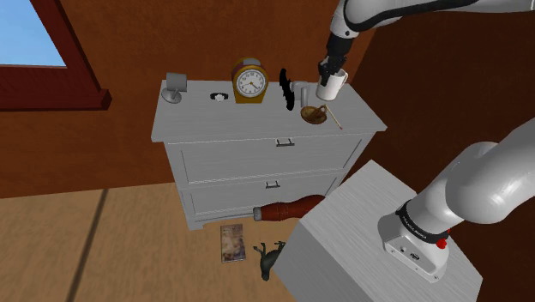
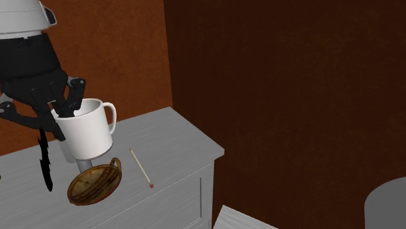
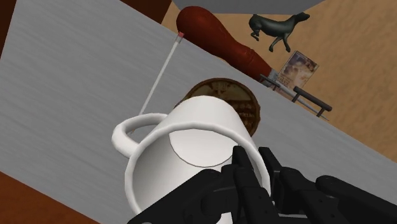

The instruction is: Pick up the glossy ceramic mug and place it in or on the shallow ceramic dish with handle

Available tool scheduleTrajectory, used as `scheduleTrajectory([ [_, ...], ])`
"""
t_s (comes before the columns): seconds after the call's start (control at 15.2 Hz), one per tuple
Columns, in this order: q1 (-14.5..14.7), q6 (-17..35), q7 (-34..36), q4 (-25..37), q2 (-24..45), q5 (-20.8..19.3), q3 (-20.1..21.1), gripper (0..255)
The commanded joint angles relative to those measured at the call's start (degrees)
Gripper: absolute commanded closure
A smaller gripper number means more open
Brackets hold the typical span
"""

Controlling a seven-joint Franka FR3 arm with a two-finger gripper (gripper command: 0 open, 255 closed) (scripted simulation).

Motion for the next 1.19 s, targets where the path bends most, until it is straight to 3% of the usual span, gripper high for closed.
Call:
scheduleTrajectory([
  [0.0,-0.01,1.74,0.07,-1.25,0.45,0.01,-0.04,255],
  [0.66,-0.10,9.78,0.18,-6.28,3.48,0.15,-0.28,255],
  [1.12,-0.10,9.78,0.18,-6.28,3.48,0.15,-0.28,255],
])
